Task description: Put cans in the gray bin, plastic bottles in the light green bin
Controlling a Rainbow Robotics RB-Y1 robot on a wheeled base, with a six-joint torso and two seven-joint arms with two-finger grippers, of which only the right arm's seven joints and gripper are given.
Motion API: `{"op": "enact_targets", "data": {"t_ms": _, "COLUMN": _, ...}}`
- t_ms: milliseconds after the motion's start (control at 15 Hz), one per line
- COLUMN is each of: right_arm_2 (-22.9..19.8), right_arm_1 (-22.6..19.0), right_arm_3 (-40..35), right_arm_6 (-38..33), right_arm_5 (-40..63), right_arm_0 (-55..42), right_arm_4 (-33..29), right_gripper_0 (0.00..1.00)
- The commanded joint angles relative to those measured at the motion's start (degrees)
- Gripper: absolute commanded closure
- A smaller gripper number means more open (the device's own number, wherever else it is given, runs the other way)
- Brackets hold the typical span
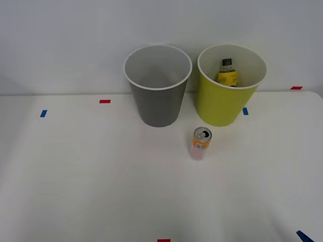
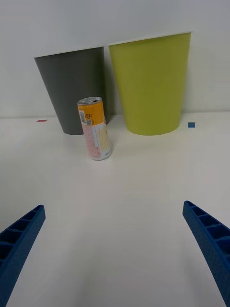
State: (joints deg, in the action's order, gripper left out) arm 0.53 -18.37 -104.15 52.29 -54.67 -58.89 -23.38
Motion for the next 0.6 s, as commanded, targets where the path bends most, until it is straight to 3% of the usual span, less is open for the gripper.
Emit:
{"op": "enact_targets", "data": {"t_ms": 67, "right_arm_2": 0.0, "right_arm_1": 0.0, "right_arm_3": 0.0, "right_arm_6": 0.0, "right_arm_5": 0.0, "right_arm_0": 0.0, "right_arm_4": 0.0, "right_gripper_0": 0.0}}
{"op": "enact_targets", "data": {"t_ms": 600, "right_arm_2": 0.0, "right_arm_1": 0.0, "right_arm_3": 0.0, "right_arm_6": 0.0, "right_arm_5": 0.0, "right_arm_0": 0.0, "right_arm_4": 0.0, "right_gripper_0": 0.0}}
